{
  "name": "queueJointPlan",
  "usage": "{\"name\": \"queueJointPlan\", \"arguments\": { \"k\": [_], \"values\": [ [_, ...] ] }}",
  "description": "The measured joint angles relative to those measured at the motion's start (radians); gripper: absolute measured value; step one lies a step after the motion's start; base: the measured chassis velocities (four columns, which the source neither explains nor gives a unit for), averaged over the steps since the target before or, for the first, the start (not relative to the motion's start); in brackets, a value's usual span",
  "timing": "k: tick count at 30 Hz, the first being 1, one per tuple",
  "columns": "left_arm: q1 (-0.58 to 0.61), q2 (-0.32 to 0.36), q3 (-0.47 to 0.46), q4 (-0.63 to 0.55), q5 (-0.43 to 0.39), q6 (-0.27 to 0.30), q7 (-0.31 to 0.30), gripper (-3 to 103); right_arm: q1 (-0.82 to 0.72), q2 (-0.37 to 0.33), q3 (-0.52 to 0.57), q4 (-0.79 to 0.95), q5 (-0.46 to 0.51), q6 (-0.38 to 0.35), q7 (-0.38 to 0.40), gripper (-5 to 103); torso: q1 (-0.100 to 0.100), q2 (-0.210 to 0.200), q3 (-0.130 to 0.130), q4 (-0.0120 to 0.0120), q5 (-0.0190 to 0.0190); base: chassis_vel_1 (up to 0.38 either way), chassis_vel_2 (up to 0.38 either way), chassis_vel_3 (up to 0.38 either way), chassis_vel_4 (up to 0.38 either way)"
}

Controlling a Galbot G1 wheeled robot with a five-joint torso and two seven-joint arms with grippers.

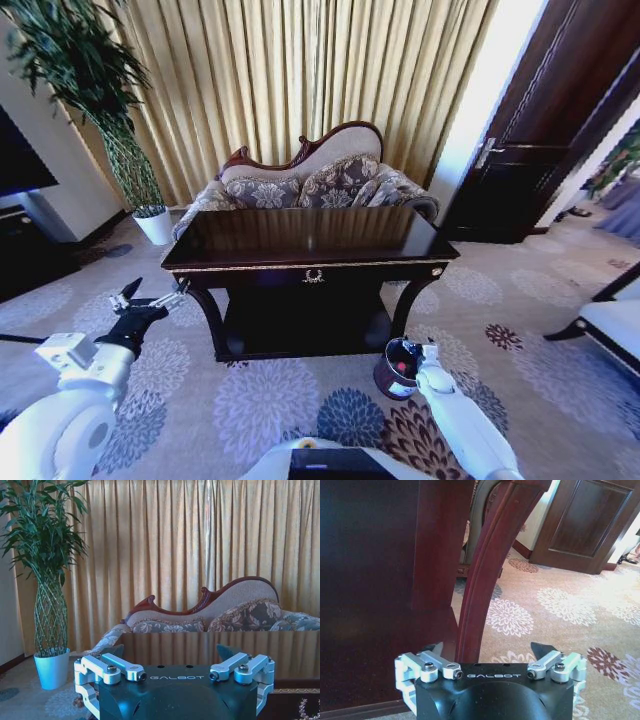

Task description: Move to the front of the table and place the trash on the table into the trash bin.

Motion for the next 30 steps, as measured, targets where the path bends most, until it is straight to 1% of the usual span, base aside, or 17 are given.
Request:
{"name": "queueJointPlan", "arguments": {
  "k": [1,2,15,17,18,19,22,23,27,28,30],
  "values": [
    [0.000,0.000,0.000,0.000,0.000,0.000,0.000,100,-0.005,-0.001,0.002,0.005,0.001,0.000,0.000,99,0.000,0.000,0.000,0.0000,0.0000,0.000,0.000,0.000,0.000],
    [0.001,-0.001,0.000,0.000,0.000,0.000,0.000,100,-0.008,-0.001,0.004,0.008,0.002,-0.001,0.000,100,0.000,0.000,0.000,0.0000,0.0000,0.000,0.000,0.000,0.000],
    [0.001,-0.003,0.004,0.000,0.001,-0.004,0.003,100,-0.048,-0.011,0.023,0.060,0.027,-0.009,0.001,100,0.000,0.000,0.000,0.0000,0.0002,0.000,0.000,0.000,0.000],
    [0.000,-0.005,0.005,0.000,0.000,-0.004,0.003,100,-0.073,-0.021,0.031,0.116,0.050,-0.025,0.001,100,0.000,0.000,0.000,0.0001,0.0002,0.000,0.000,0.000,0.000],
    [0.000,-0.007,0.005,0.000,0.000,-0.004,0.003,100,-0.096,-0.032,0.039,0.171,0.076,-0.040,0.001,100,0.000,0.000,0.000,-0.0001,0.0002,0.000,0.000,0.000,0.000],
    [0.000,-0.007,0.005,0.000,0.000,-0.004,0.003,100,-0.096,-0.032,0.039,0.171,0.076,-0.040,0.001,100,0.000,0.000,0.000,-0.0001,0.0002,0.000,0.000,0.000,0.000],
    [-0.001,-0.008,0.004,0.000,-0.001,-0.006,0.003,100,-0.154,-0.062,0.068,0.342,0.140,-0.097,0.000,100,0.000,0.000,0.000,-0.0001,0.0001,0.000,0.000,0.000,0.000],
    [-0.001,-0.008,0.004,0.000,-0.001,-0.006,0.003,100,-0.154,-0.062,0.068,0.342,0.140,-0.097,0.000,100,0.000,0.000,0.000,-0.0001,0.0001,0.000,0.000,0.000,0.000],
    [-0.004,-0.014,0.001,0.000,-0.002,-0.021,0.003,100,-0.219,-0.105,0.120,0.569,0.181,-0.114,0.001,100,0.000,0.000,0.000,0.0001,-0.0001,0.000,0.000,0.000,0.000],
    [-0.004,-0.014,0.001,0.000,-0.002,-0.021,0.003,100,-0.219,-0.105,0.120,0.569,0.181,-0.114,0.001,100,0.000,0.000,0.000,0.0001,-0.0001,0.000,0.000,0.000,0.000],
    [-0.006,-0.015,0.001,0.000,-0.002,-0.024,0.003,100,-0.244,-0.120,0.143,0.657,0.206,-0.123,0.006,100,0.000,0.000,0.000,0.0001,0.0001,0.000,0.000,0.000,0.000]
  ]
}}
